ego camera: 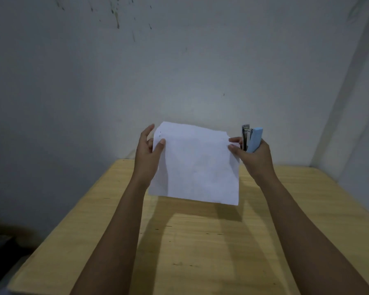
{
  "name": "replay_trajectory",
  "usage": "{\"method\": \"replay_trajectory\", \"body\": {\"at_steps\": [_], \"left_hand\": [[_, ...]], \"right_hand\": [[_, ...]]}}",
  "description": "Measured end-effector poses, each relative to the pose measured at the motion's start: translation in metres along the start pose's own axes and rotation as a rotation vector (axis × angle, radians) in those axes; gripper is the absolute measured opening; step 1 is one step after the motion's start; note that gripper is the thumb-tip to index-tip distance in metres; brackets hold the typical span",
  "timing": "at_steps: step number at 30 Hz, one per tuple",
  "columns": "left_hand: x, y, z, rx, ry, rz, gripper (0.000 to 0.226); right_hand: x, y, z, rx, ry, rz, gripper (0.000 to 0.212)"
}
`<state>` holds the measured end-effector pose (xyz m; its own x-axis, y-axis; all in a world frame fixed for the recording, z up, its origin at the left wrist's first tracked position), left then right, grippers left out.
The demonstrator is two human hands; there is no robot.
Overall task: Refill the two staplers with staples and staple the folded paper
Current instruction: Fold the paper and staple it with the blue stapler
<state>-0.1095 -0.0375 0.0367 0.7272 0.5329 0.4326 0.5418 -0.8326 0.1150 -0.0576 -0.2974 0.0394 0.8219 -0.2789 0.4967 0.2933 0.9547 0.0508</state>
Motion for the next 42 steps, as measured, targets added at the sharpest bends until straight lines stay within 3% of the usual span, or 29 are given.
{"method": "replay_trajectory", "body": {"at_steps": [3, 8, 16, 22, 24, 29, 35, 38, 42], "left_hand": [[0.001, -0.001, 0.002, 0.043, 0.011, 0.041, 0.038], [0.004, -0.002, 0.004, 0.116, 0.043, 0.001, 0.005], [0.007, 0.002, 0.0, -0.036, 0.051, -0.087, 0.015], [0.008, -0.001, 0.001, 0.003, 0.009, -0.174, 0.008], [0.006, -0.003, 0.002, 0.015, -0.046, -0.131, 0.01], [0.0, -0.01, 0.02, 0.09, -0.307, 0.05, 0.055], [-0.029, 0.018, 0.039, -0.567, -0.639, 0.214, 0.084], [-0.048, 0.041, 0.041, -0.648, -0.669, 0.289, 0.069], [-0.059, 0.058, 0.049, -0.571, -0.673, 0.235, 0.048]], "right_hand": [[-0.001, 0.0, 0.0, 0.013, 0.024, 0.009, 0.016], [-0.002, -0.003, 0.0, -0.011, 0.032, -0.028, 0.011], [-0.009, 0.003, 0.008, 0.206, 0.14, 0.102, 0.012], [-0.019, 0.005, -0.012, 0.035, 0.257, 0.207, 0.035], [-0.018, 0.003, -0.014, 0.056, 0.266, 0.14, 0.032], [-0.01, -0.006, -0.012, 0.384, 0.344, -0.056, 0.027], [-0.011, 0.001, -0.015, 0.538, 0.457, -0.265, 0.027], [-0.017, 0.006, -0.022, 0.464, 0.46, -0.351, 0.031], [-0.028, 0.003, -0.032, 0.346, 0.413, -0.454, 0.036]]}}
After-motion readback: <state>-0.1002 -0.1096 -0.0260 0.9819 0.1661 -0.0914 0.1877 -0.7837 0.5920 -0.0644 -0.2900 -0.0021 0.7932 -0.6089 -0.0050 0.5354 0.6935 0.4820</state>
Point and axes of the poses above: each hand's wrist, its own x-axis towards the middle knuckle, its own y-axis out of the palm, z = x × y, the point moved 3 cm from there along x, towards the middle knuckle, and after that the axes turned 12 degrees about -z, right-handed, at the moved point
